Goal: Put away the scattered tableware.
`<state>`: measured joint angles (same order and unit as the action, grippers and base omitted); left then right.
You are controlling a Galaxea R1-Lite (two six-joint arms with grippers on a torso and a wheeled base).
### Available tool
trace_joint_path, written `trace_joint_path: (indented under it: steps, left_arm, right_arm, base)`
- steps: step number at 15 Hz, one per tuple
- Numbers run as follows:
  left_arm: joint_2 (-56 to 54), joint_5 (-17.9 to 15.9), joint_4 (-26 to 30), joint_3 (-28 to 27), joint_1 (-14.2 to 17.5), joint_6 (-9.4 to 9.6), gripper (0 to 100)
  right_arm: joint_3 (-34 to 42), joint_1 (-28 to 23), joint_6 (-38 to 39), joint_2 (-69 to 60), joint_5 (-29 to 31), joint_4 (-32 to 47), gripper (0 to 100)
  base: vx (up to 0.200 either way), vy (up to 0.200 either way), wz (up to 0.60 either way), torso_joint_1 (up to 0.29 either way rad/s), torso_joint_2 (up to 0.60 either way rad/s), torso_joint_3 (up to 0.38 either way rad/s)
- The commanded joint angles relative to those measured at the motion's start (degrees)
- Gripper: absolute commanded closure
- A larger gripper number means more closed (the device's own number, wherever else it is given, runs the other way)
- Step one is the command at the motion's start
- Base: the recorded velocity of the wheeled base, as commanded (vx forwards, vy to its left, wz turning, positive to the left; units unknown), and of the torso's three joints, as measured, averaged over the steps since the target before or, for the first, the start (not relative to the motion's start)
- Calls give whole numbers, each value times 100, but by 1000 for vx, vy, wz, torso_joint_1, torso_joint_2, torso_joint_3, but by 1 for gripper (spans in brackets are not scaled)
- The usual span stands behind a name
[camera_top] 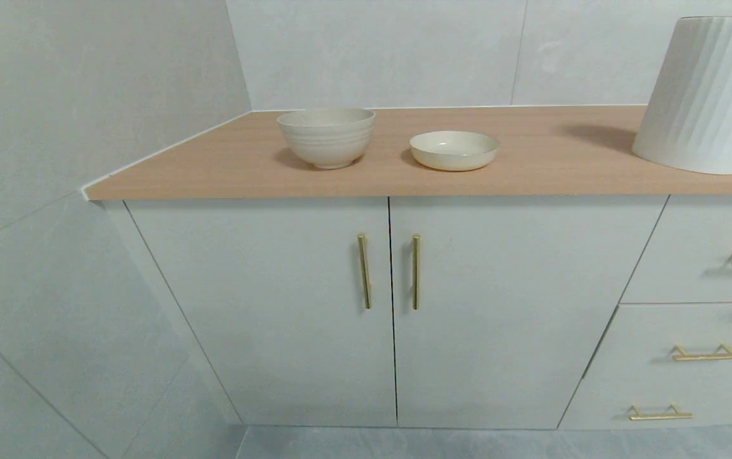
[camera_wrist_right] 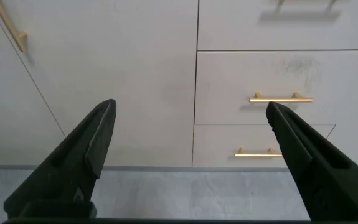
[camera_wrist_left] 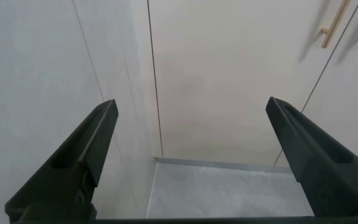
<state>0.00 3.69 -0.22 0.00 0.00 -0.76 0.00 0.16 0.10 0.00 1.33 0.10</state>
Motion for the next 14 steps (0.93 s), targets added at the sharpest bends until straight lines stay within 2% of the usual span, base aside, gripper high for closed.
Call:
trace_joint_path:
  steps: [1,10,11,12,14]
  left_arm:
    - [0,0,-4,0,0,-4,0]
    - [0,9,-4,0,0,5,0]
    - [0,0,-4,0,0,-4,0]
    - [0,0,-4,0,0,5,0]
    - [0,9,-4,0,0,5,0]
  right_arm:
    - [0,2,8,0,-1,-1,0]
    - [0,11,-45,18,-19,-1,0]
    - [-360,46,17,316,-115,-27,0]
    - [-1389,274,474,1248,-405,-27,0]
    - [-2092,485,315,2610,-836,-36,0]
  base:
    - [0,0,0,0,0,0]
    - [0,0,0,0,0,0]
    - [0,0,0,0,0,0]
    - [0,0,0,0,0,0]
    - [0,0,0,0,0,0]
